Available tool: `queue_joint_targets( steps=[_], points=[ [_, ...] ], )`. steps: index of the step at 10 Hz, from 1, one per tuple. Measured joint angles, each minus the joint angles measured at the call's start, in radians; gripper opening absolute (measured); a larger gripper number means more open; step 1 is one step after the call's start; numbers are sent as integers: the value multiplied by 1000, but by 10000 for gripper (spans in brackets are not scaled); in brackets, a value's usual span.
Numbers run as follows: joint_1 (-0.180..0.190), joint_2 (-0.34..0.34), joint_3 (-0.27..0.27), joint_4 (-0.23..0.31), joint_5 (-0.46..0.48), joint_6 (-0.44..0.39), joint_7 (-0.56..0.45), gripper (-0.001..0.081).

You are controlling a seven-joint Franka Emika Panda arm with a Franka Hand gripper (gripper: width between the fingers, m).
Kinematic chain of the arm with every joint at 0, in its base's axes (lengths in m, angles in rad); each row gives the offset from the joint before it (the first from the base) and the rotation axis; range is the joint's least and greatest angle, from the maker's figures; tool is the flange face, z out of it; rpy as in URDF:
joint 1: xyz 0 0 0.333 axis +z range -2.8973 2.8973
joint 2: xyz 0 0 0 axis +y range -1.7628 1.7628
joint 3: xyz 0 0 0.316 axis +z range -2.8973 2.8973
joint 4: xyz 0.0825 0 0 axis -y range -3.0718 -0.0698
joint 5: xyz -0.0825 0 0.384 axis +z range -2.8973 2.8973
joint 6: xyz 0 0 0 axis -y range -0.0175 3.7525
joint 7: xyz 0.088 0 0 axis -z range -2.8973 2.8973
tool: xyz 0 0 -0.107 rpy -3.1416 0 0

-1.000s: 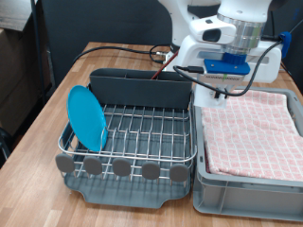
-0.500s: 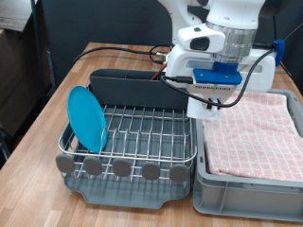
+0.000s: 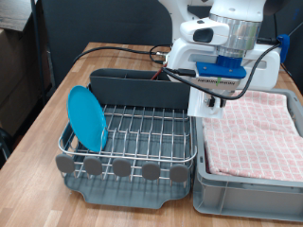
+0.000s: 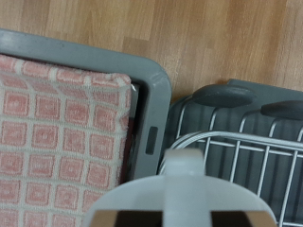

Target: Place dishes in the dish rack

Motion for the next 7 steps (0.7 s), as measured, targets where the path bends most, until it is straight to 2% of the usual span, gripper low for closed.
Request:
queue_joint_targets(
  steps=[5,7],
  points=[
    [-17,83,-11,121,44,-28,-49,72],
    [-19,131,-18,183,44,-75,-51,72]
  ],
)
